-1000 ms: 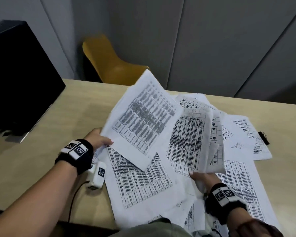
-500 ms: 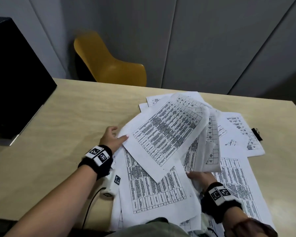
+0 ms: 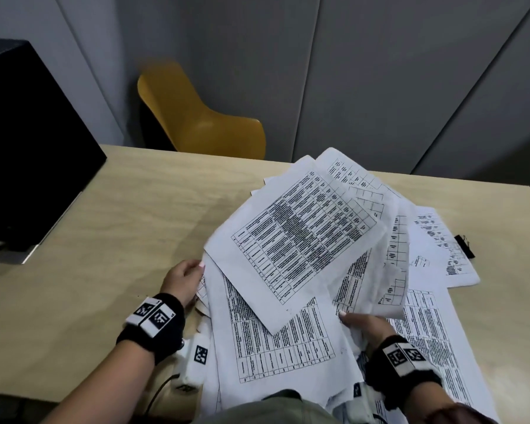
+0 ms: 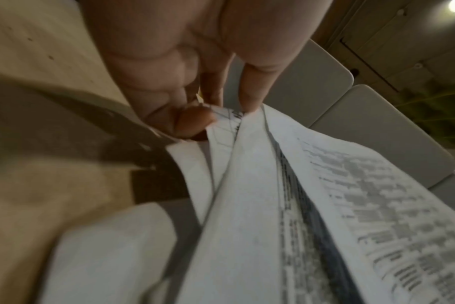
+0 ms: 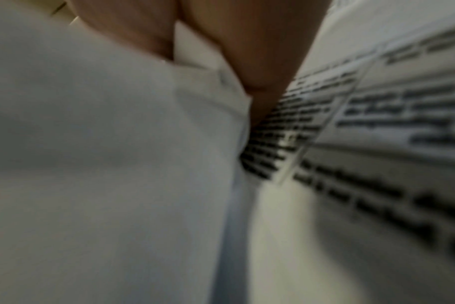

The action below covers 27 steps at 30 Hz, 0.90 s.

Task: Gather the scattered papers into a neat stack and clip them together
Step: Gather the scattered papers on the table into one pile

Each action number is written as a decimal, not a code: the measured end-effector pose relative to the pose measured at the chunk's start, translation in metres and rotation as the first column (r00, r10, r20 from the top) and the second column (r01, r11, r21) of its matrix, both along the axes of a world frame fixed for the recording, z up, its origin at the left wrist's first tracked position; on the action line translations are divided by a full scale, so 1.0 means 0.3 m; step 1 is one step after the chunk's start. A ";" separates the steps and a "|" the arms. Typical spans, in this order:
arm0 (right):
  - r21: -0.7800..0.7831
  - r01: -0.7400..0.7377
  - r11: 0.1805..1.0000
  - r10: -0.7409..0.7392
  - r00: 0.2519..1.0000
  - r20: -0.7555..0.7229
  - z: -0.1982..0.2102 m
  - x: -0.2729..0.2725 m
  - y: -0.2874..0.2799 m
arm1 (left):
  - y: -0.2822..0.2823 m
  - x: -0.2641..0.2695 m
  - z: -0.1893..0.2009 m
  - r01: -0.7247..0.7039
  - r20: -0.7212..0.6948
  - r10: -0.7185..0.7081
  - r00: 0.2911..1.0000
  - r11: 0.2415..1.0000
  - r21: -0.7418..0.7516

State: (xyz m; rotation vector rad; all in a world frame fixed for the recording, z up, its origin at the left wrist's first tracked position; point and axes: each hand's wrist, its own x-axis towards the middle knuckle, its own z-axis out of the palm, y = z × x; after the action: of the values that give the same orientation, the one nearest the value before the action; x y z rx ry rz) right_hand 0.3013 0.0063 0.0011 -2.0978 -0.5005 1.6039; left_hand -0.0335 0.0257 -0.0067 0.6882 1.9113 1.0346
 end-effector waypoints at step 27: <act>0.077 -0.083 0.994 0.094 0.984 -0.154 0.035 0.009 -0.015 | -0.029 0.051 0.079 0.212 0.345 -0.247 0.906 0.968 0.135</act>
State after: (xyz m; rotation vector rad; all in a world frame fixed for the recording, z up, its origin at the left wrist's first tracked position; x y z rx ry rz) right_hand 0.3040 0.0017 0.0115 -1.9033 -0.5947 1.7582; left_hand -0.0183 0.0171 0.0169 0.7047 1.4358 1.0252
